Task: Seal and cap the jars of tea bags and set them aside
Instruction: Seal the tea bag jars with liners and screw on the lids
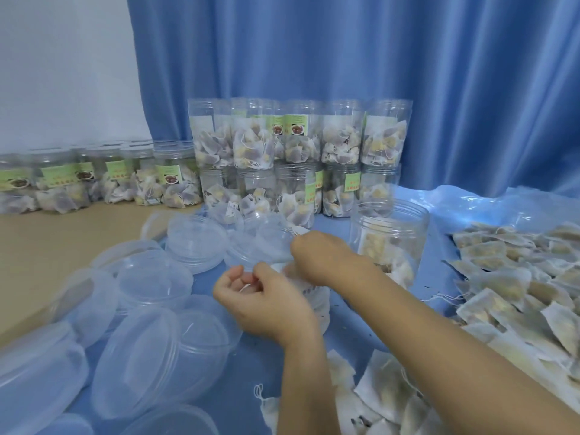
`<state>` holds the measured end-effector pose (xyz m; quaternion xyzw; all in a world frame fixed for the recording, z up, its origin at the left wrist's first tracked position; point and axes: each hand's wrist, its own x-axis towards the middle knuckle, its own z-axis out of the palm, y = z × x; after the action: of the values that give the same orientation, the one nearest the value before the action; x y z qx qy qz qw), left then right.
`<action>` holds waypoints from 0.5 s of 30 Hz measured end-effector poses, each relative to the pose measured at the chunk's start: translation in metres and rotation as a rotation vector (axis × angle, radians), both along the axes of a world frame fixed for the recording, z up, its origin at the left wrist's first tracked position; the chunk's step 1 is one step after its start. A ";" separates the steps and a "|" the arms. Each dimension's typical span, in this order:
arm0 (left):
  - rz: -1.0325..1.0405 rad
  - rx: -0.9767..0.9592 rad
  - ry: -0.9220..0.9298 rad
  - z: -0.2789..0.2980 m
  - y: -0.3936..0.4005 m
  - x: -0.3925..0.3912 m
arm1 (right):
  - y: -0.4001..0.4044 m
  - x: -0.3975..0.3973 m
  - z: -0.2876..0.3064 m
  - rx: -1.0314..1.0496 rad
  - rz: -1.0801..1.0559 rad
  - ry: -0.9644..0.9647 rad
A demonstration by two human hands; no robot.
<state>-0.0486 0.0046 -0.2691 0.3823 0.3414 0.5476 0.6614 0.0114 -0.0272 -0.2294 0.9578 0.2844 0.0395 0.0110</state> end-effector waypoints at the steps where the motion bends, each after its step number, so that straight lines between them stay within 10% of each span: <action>1: -0.006 -0.027 0.002 -0.001 0.002 0.000 | 0.000 0.001 -0.003 -0.029 -0.023 -0.017; 15: -0.063 -0.068 0.072 -0.004 0.002 0.004 | -0.009 0.015 -0.041 0.075 -0.107 -0.083</action>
<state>-0.0447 0.0067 -0.2730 0.3899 0.3712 0.5003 0.6781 0.0260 -0.0359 -0.2705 0.9689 0.2304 0.0891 -0.0108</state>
